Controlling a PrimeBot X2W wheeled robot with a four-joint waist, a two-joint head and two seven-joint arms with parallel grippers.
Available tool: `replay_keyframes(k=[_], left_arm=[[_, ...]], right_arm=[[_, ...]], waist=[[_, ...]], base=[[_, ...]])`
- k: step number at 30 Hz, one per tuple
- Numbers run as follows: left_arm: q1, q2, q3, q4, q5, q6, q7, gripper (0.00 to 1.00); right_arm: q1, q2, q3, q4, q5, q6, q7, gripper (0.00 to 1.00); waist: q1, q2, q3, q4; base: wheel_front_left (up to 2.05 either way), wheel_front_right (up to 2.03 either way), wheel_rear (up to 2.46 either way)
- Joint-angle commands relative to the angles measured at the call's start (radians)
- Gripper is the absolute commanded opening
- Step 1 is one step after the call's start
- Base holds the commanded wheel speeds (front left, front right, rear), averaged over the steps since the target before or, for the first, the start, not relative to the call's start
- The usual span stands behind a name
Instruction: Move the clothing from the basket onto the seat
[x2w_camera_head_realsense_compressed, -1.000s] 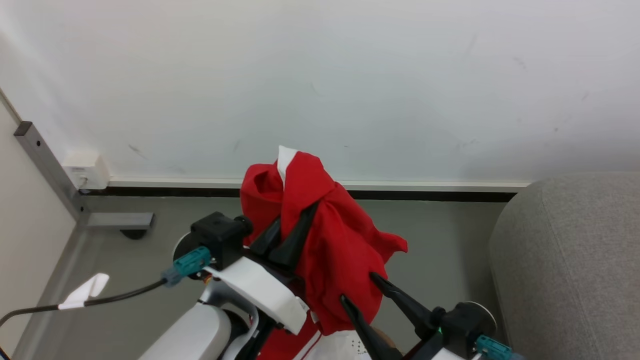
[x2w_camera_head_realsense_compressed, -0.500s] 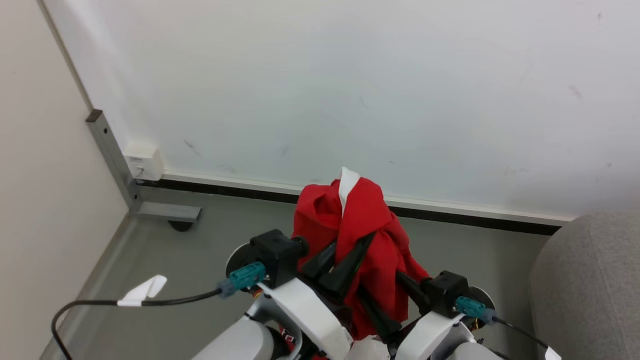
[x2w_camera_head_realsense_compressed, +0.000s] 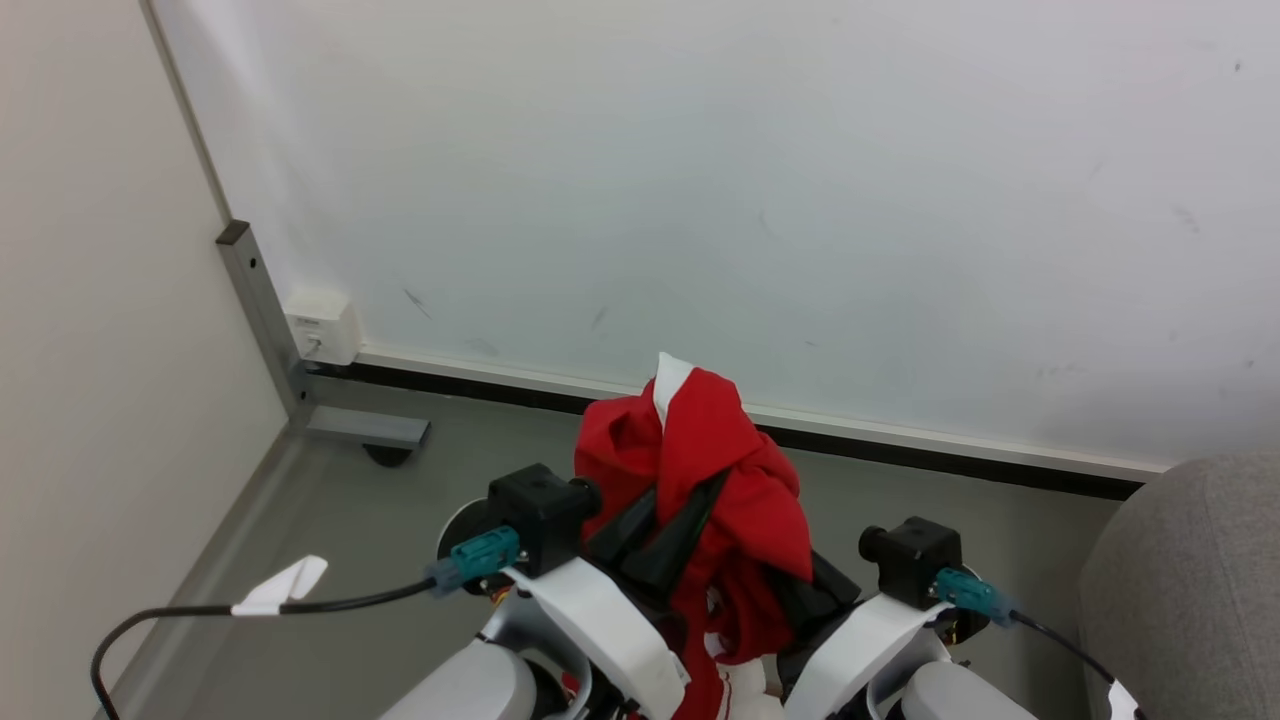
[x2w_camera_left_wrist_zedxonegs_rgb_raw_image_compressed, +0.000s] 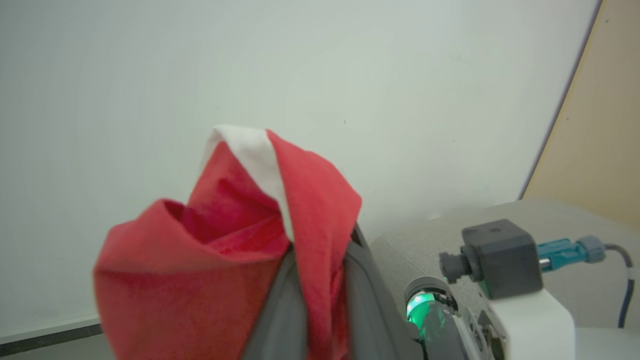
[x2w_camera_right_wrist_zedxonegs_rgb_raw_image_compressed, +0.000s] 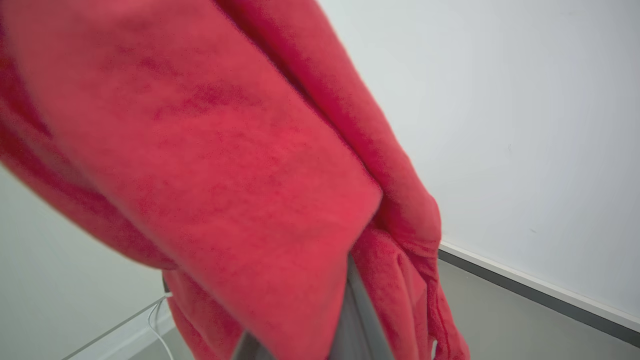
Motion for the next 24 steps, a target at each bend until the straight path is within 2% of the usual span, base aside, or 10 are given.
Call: replay_keyframes(k=[1,9,10,11,12,24], left_arm=[[0.01,0.007,0.005,0.004,-0.016,0.003,-0.009,0.0],[0.029,0.019,0.011,0.019,-0.023,0.016,-0.011,0.0],[0.033,0.02,0.013,0.02,-0.026,0.019,-0.01,0.08],[0.037,0.021,0.014,0.023,-0.027,0.021,-0.006,0.48],[0.039,0.022,0.014,0.024,-0.026,0.023,-0.004,1.0],[0.07,0.028,0.001,0.028,-0.033,0.032,-0.015,1.0]], right_arm=[[0.014,-0.001,-0.028,-0.019,0.006,-0.002,-0.006,0.0],[0.114,-0.025,-0.129,-0.126,-0.04,-0.002,-0.006,0.0],[0.122,-0.029,-0.141,-0.141,-0.046,-0.002,-0.006,0.0],[0.127,-0.032,-0.154,-0.156,-0.052,-0.002,-0.006,0.0],[0.132,-0.036,-0.168,-0.17,-0.058,-0.002,-0.006,0.0],[0.152,-0.092,-0.312,-0.273,-0.113,-0.002,-0.006,0.0]], waist=[[0.0,0.0,0.001,-0.003],[0.0,0.0,0.02,-0.022],[0.0,0.0,0.024,-0.026],[0.0,0.0,0.027,-0.029],[0.0,0.0,0.029,-0.033],[0.0,0.0,0.046,-0.071]], base=[[0.0,0.0,0.0],[0.0,0.0,0.0],[0.0,0.0,0.0],[0.0,0.0,0.0],[0.0,0.0,0.0],[0.0,0.0,0.0]])
